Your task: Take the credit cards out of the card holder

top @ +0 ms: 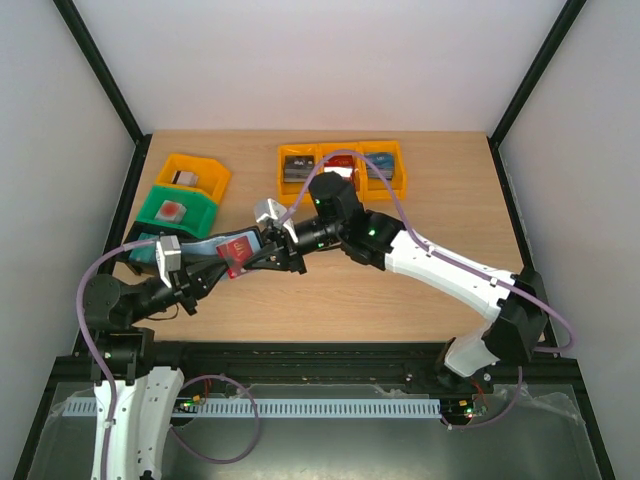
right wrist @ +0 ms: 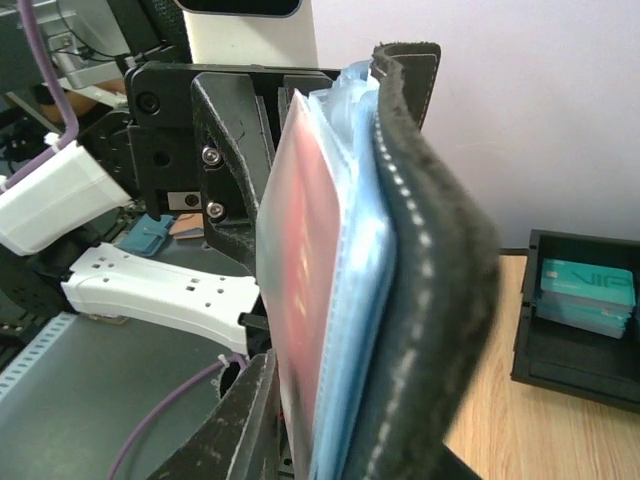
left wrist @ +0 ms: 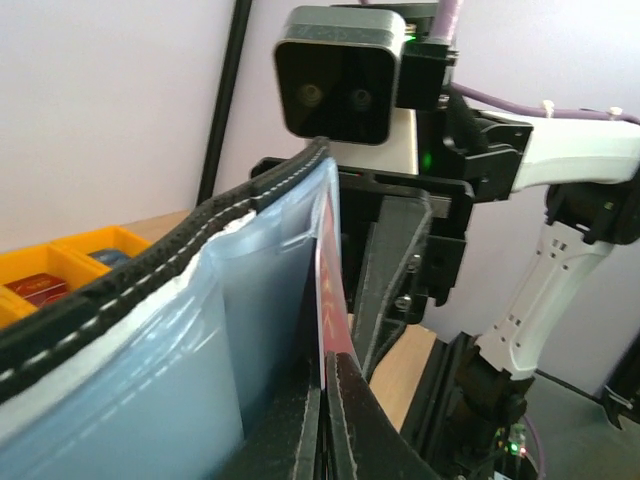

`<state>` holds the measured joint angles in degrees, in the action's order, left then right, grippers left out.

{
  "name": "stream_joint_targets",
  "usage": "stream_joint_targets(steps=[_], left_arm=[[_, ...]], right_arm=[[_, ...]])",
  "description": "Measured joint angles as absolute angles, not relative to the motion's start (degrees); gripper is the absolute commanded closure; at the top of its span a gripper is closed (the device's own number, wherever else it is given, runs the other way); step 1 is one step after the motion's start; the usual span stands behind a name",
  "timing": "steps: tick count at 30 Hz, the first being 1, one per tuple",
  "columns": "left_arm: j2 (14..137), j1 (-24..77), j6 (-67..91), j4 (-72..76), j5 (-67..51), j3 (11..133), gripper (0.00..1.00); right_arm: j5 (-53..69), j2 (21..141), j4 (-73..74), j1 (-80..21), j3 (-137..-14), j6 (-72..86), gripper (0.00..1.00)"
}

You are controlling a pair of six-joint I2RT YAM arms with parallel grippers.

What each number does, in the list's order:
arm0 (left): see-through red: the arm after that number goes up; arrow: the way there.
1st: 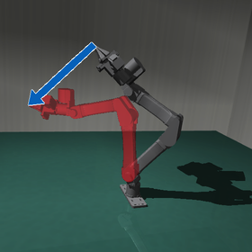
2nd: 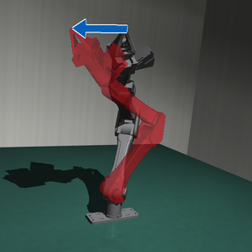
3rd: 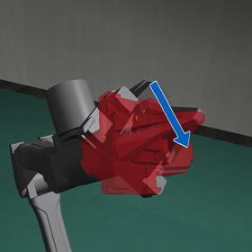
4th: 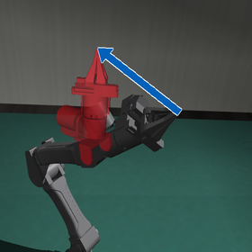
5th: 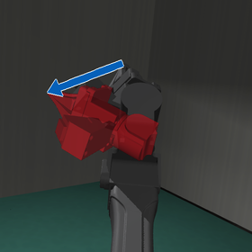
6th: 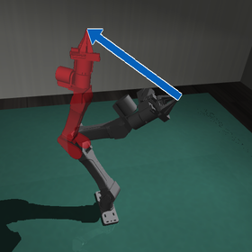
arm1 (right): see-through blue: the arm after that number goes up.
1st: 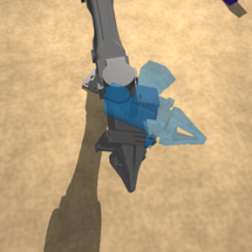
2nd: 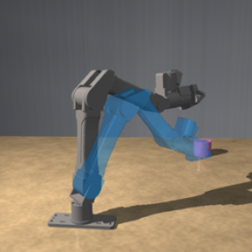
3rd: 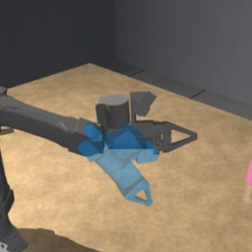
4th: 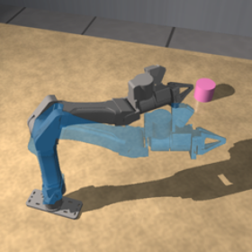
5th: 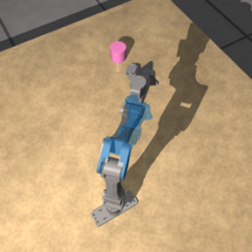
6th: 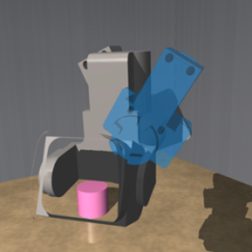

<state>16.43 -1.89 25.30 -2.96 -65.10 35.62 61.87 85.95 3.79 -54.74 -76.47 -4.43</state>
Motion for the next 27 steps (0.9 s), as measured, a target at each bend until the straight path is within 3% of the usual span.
stream_joint_targets(steps=[4, 10, 18, 27], left_arm=[[16.4, -1.8, 23.8, -6.4, -61.9, 36.1, 0.98], [16.5, -1.8, 20.5, -10.1, -60.2, 37.0, 0.98], [16.6, -1.8, 13.1, -17.2, -54.9, 39.6, 0.98], [16.2, -1.8, 11.1, -20.7, -46.9, 39.9, 0.98]], right_arm=[[58.7, 85.1, 4.3, -54.7, -75.8, -5.6, 0.78], [55.8, 81.3, 4.8, -52.7, -72.3, -6.2, 0.98], [53.5, 78.5, 6.4, -48.9, -70.9, -5.4, 0.98], [47.4, 78.0, 5.7, -37.5, -69.6, 7.0, 0.98]])
